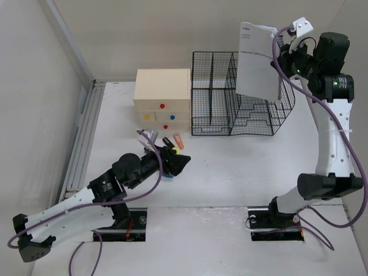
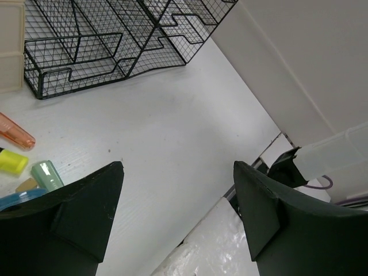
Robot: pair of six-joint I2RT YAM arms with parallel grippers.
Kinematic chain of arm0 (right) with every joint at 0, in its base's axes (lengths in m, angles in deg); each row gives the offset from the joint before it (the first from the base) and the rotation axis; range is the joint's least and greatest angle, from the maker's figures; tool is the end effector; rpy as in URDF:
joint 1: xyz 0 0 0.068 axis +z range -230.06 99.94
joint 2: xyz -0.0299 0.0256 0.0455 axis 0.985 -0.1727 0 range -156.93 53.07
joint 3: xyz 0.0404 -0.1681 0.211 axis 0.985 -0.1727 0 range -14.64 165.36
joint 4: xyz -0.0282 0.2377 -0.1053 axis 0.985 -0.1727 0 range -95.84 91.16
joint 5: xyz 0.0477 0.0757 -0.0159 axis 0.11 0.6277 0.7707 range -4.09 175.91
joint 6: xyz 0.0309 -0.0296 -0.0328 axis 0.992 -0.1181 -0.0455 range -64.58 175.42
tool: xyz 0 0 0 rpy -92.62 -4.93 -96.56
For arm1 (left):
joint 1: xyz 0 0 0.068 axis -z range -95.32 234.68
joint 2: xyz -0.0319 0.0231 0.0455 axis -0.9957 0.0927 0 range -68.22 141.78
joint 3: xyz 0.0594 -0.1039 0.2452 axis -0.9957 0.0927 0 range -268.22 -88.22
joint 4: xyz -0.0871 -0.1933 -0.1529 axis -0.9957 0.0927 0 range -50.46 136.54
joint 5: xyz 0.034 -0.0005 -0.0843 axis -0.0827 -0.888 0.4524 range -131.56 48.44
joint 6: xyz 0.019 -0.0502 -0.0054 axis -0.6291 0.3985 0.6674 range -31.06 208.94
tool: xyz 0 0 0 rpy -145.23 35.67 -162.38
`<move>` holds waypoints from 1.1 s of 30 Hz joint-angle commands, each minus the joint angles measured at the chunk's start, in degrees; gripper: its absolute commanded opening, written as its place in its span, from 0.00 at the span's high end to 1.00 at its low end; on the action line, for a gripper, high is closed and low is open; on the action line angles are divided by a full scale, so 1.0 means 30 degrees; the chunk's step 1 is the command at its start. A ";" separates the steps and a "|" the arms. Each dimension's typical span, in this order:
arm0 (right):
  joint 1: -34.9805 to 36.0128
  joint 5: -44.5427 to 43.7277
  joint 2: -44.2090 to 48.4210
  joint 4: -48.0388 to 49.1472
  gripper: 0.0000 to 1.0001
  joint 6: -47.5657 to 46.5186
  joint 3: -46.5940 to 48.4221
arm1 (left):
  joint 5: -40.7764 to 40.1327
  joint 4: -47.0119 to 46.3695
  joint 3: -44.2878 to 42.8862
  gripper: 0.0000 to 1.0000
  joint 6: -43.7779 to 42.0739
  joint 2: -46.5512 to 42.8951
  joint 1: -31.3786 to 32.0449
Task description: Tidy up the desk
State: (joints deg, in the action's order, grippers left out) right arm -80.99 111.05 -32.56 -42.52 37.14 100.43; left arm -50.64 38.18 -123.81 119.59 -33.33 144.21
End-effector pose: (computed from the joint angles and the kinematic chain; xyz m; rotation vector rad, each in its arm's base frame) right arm 0.2870 0.0104 0.5233 -0.5711 1.7051 0.1595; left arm 0.0844 -0.1322 0.3314 0.2783 1.6230 -1.1131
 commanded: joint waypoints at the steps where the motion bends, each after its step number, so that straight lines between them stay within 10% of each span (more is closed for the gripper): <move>1: -0.1182 0.0348 -0.0284 -0.0610 1.00 -0.0322 0.2188 | -0.0342 0.0045 0.0234 0.26 -0.0081 -0.0616 0.0079; 33: -0.4436 0.9954 -0.6232 -0.4773 1.00 -0.0497 0.6056 | -0.0518 0.0221 0.0410 0.26 -0.0462 -0.0440 0.0079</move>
State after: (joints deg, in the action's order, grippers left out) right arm -94.47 130.90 -50.09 -54.89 35.43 115.81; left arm -51.73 40.65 -122.74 119.20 -34.27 144.21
